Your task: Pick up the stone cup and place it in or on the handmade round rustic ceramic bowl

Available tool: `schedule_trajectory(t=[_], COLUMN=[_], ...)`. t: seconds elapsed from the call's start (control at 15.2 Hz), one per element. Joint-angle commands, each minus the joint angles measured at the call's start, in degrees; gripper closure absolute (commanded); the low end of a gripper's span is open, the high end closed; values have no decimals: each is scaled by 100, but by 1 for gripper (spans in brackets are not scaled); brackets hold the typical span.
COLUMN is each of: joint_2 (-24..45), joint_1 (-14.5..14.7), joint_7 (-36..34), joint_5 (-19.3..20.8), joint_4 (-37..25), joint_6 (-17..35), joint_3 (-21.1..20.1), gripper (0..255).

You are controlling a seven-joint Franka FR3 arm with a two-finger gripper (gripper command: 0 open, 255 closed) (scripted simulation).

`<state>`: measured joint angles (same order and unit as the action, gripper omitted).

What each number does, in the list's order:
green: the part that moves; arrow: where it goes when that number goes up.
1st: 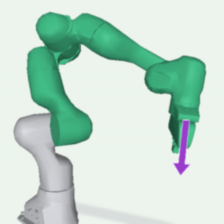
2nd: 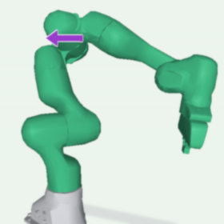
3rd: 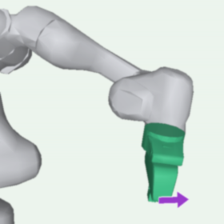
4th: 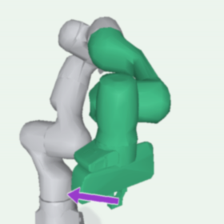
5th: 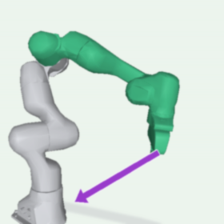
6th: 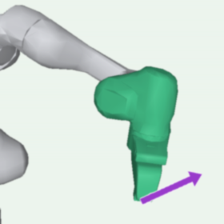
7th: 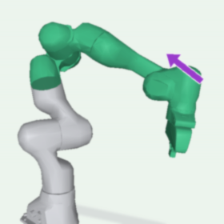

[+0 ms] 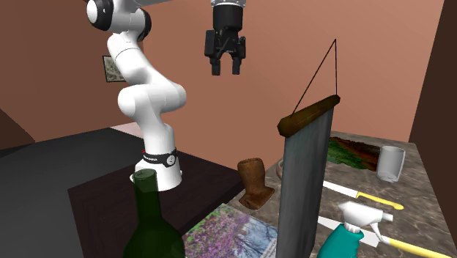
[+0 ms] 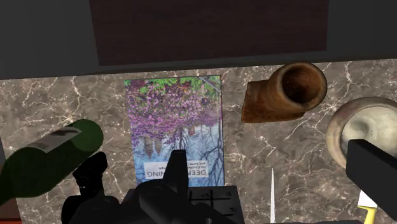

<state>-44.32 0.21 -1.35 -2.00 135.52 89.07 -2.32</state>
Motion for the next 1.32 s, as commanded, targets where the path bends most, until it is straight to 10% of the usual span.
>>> schedule_trajectory(t=[0.0, 1.25], joint_2=[0, 693], joint_1=[0, 1082], joint_7=[0, 789], joint_5=[0, -273], joint_4=[0, 3318], joint_6=[0, 4846], joint_3=[0, -813], gripper=[0, 0])
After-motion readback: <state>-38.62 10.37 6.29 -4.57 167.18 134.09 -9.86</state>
